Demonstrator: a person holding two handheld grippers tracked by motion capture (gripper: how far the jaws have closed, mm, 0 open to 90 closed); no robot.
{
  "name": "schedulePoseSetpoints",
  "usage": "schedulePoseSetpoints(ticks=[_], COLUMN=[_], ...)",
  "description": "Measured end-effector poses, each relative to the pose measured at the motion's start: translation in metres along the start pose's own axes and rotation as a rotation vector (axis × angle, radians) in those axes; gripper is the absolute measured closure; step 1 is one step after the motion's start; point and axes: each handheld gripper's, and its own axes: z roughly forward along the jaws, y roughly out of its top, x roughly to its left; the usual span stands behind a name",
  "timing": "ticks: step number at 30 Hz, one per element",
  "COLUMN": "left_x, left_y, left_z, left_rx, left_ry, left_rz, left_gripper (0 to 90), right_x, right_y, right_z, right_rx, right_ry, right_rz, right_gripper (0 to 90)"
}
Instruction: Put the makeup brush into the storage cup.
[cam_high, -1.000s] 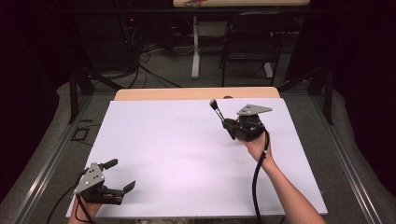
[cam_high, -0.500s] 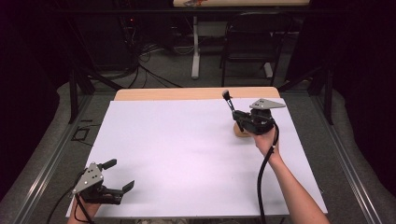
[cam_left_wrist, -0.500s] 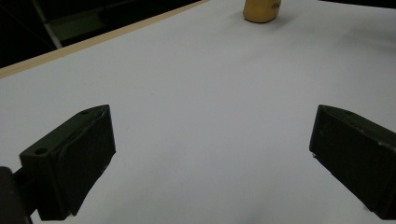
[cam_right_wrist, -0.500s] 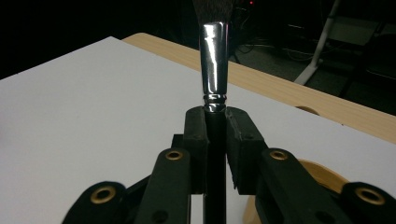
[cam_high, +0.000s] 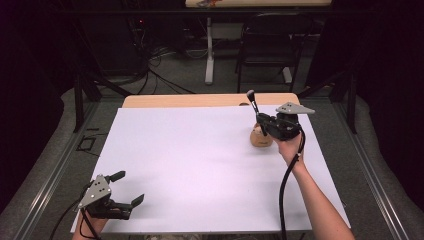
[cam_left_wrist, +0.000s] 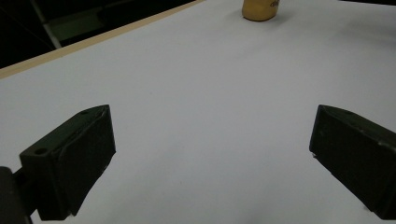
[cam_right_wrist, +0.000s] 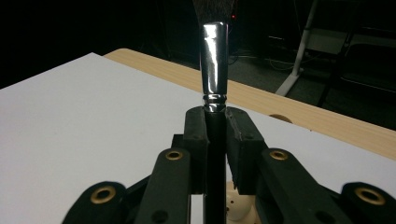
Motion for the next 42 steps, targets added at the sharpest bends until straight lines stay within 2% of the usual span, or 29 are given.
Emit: schedulePoseSetpoints(ticks=[15, 23, 28, 37, 42], left_x=[0.0, 0.0, 0.0, 0.0, 0.0], left_y=[-0.001, -0.001, -0.001, -0.001, -0.001], left_z=[-0.001, -0.002, -0.002, -0.003, -0.002], left_rx=[-0.002, -0.001, 0.0, -0.001, -0.001], left_ry=[0.002, 0.002, 0.003, 0.003, 0.002], left_rz=[-0.005, -0.005, 0.0, -0.002, -0.004], left_gripper=[0.4, 0.5, 0.5, 0.5, 0.5], right_x=[-0.016, -0.025, -0.029, -0.034, -0.037], right_y=[-0.002, -0.007, -0.009, -0.015, -0.02], right_z=[0.004, 0.01, 0.012, 0.016, 0.02], right_rx=[-0.043, -0.042, -0.065, -0.074, -0.077], right_ry=[-0.052, -0.082, -0.077, -0.084, -0.072], right_rz=[0.001, 0.004, 0.001, 0.013, 0.018], right_gripper=[79.2, 79.2, 79.2, 79.2, 79.2])
